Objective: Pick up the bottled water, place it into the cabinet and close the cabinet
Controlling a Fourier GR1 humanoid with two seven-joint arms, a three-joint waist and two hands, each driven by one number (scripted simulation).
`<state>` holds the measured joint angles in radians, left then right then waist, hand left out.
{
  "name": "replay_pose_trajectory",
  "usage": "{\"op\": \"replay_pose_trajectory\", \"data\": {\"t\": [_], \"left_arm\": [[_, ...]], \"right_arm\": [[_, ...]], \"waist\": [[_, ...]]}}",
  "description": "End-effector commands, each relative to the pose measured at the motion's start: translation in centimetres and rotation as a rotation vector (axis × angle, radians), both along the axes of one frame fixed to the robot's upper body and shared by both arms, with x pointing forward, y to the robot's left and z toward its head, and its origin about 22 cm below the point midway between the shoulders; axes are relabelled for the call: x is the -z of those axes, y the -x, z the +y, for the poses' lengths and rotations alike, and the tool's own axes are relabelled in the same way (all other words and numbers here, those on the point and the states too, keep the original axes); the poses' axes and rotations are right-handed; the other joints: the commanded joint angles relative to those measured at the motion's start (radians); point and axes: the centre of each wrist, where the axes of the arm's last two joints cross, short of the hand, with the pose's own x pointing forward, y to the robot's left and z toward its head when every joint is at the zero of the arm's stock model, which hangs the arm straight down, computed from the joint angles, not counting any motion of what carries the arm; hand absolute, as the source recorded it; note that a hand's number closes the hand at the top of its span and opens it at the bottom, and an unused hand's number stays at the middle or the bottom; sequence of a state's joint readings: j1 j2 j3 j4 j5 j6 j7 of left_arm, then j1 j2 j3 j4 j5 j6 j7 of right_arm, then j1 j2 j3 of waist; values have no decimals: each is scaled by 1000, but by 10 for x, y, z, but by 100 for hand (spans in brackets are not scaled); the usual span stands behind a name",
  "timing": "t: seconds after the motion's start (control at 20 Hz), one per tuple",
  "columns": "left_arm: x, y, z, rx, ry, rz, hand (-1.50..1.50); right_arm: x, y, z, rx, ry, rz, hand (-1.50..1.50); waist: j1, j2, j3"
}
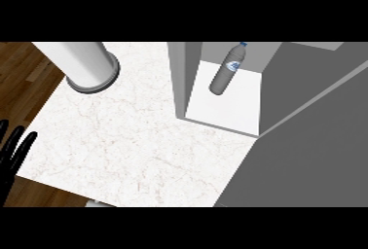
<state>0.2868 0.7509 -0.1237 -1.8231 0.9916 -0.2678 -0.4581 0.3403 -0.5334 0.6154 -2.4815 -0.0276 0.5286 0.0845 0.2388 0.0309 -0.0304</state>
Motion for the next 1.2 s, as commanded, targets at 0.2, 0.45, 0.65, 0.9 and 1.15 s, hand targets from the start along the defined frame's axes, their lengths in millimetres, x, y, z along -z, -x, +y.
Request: {"op": "replay_pose_trajectory", "data": {"t": [0.2,0.45,0.65,0.9,1.15], "left_arm": [[-1,-1,2,6,14,-7,-150],[-7,-6,5,18,-1,-29,-150],[-9,-8,5,32,-3,-43,-150],[-11,-10,10,36,-11,-43,-150],[-6,-9,14,27,-6,-17,-150]], "right_arm": [[1,1,20,-14,-84,65,150],[11,0,26,-89,-125,148,150],[14,-7,28,-65,-166,182,150],[15,-24,27,39,-166,181,150],[4,-52,28,95,-58,82,150]], "waist": [[3,17,2],[42,44,5],[53,53,7],[47,47,7],[39,33,6]]}}
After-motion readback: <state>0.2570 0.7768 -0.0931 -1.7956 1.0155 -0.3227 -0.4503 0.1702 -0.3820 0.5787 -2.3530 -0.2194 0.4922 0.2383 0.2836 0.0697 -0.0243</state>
